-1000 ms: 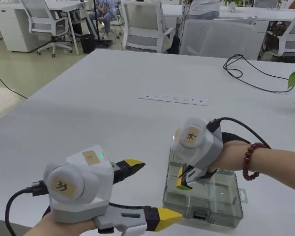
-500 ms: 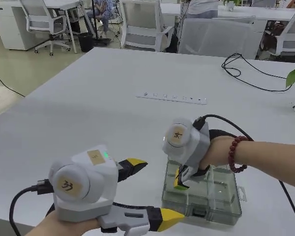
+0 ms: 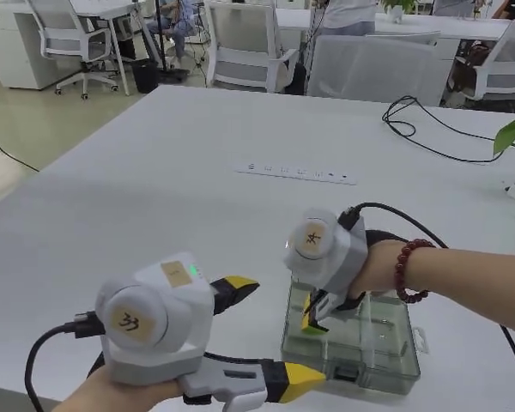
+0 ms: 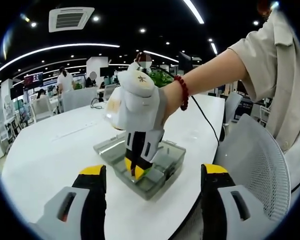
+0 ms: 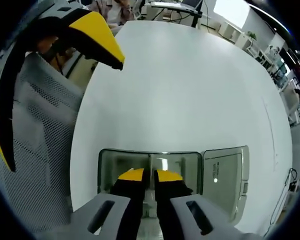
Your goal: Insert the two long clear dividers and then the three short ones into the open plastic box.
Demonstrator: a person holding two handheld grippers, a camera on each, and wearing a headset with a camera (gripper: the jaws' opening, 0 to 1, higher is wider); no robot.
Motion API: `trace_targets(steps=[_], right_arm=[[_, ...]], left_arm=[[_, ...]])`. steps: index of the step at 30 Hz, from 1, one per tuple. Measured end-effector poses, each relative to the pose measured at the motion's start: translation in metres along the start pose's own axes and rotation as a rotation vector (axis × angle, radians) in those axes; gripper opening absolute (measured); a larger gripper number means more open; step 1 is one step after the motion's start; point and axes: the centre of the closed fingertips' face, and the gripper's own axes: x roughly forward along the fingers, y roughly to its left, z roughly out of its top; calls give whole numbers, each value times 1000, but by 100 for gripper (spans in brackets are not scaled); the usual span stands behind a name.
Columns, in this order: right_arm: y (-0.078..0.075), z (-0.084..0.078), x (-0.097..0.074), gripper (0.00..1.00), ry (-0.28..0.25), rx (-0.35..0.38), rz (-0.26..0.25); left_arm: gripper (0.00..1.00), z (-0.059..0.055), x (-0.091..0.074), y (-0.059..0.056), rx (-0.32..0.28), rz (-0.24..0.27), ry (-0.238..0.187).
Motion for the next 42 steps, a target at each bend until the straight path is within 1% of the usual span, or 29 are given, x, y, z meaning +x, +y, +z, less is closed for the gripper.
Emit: trace_targets(steps=[3,4,5,8,11,13,16,20,23,26,30,33,37,42], right_arm=[[-1,6,-5,11,-40,21,-2],[-2,9,-7,15,-57,31,-7],[-2,10,-9,17,-60,35,-6],[2,13,-15,21,-85,38,4],[6,17,-24,27,-126,63,14],[8,18,-29,31,-145,67,17],[11,15,-38,35,-169,73,14],[14,3,-49,41,-180,67,7],[13,-8,-57,45,-203,81,-4],[13,-21,-68,47,-230,107,-21],[13,-41,-80,50,-248,133,-41],[14,-56,-86,51,-254,146,-51],[17,-76,-94,53,-259,163,-64],[20,-108,-101,53,-230,186,-74]], left_arm=[[80,1,1,1,0,1,-2],[80,2,1,1,0,2,-4],[81,2,1,1,-1,4,-5],[83,3,1,3,-11,6,-7],[85,5,1,5,-6,19,-10],[88,5,1,6,-11,25,-8],[90,7,0,7,-12,32,-16],[93,7,0,8,-3,38,-2],[94,6,0,8,-4,38,13],[96,5,-1,8,-6,43,15],[97,3,0,7,-12,45,25],[100,4,1,8,-16,49,23],[100,7,1,8,-22,58,9],[100,8,2,8,-16,65,15]])
